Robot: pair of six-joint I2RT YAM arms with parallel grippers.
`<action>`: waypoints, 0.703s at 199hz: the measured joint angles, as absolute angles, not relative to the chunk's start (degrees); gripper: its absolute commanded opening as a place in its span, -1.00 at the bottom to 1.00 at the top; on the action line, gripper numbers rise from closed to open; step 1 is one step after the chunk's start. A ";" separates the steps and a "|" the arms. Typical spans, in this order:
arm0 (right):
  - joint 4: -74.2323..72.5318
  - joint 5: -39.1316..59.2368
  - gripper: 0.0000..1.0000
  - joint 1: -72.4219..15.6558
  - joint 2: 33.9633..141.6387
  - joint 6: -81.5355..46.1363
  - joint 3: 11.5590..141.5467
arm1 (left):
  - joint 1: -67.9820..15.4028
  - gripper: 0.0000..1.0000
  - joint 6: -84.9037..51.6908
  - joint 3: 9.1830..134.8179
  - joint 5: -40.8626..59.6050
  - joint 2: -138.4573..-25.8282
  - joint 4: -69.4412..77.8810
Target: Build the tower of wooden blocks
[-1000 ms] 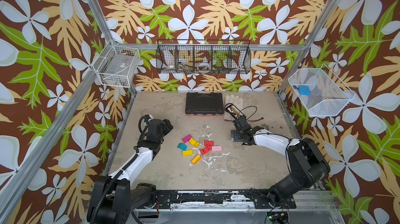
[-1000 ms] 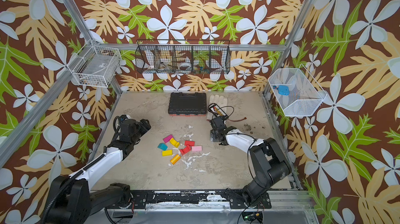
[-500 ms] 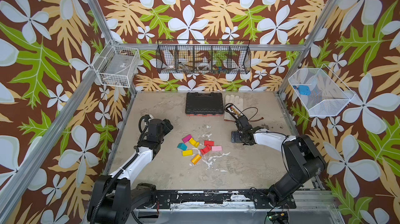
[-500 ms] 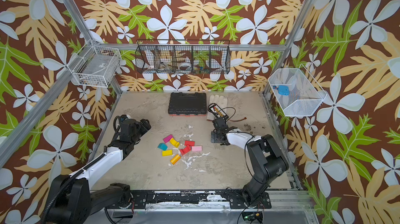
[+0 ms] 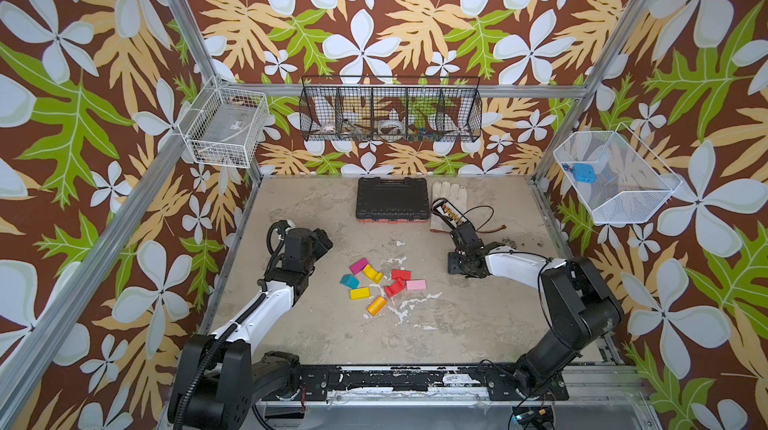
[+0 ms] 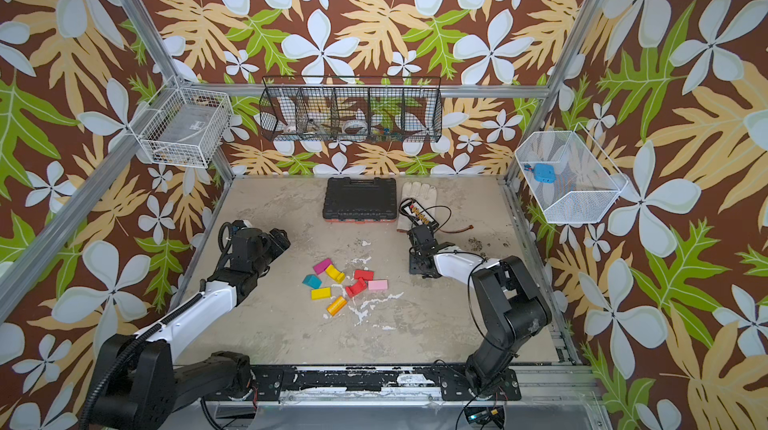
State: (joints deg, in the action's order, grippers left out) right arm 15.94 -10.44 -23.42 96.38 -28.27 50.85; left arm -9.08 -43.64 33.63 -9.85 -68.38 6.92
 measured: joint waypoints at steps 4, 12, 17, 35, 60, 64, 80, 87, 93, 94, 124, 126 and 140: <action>15.94 -10.46 0.16 -23.42 96.42 -28.27 50.87 | -9.08 0.71 -43.64 33.65 -9.82 -68.40 6.90; 15.92 -10.44 0.11 -23.42 96.47 -28.27 50.92 | -9.08 0.72 -43.64 33.67 -9.82 -68.47 6.90; 15.92 -10.41 0.07 -23.42 96.47 -28.27 50.92 | -9.08 0.71 -43.64 33.69 -9.82 -68.47 6.83; 15.92 -10.39 -0.05 -23.42 96.47 -28.27 50.92 | -9.08 0.71 -43.64 33.69 -9.82 -68.49 6.70; 15.90 -10.37 -0.11 -23.42 96.47 -28.27 50.94 | -9.08 0.71 -43.64 33.69 -9.82 -68.49 6.66; 15.90 -10.37 -0.11 -23.44 96.47 -28.29 50.94 | -9.08 0.71 -43.64 33.69 -9.82 -68.51 6.63; 15.90 -10.33 0.04 -23.42 96.44 -28.29 50.94 | -9.08 0.71 -43.64 33.69 -9.82 -68.53 6.61; 15.84 -10.33 0.12 -23.42 96.42 -28.29 50.87 | -9.08 0.71 -43.64 33.69 -9.82 -68.53 6.61; 15.77 -10.33 0.20 -23.42 96.38 -28.27 50.76 | -9.08 0.71 -43.64 33.69 -9.82 -68.55 6.61; 15.77 -10.33 0.21 -23.42 96.36 -28.29 50.74 | -9.08 0.72 -43.64 33.69 -9.82 -68.55 6.61; 15.97 -9.47 0.41 -23.44 94.98 -28.27 49.98 | -9.08 0.71 -43.64 33.69 -9.82 -68.64 6.61; 15.97 -9.50 0.43 -23.49 94.74 -28.29 49.89 | -9.08 0.71 -43.64 33.69 -9.82 -68.66 6.61; 16.14 -9.76 0.50 -23.70 92.77 -28.29 49.19 | -9.08 0.70 -43.64 33.71 -9.80 -68.73 6.55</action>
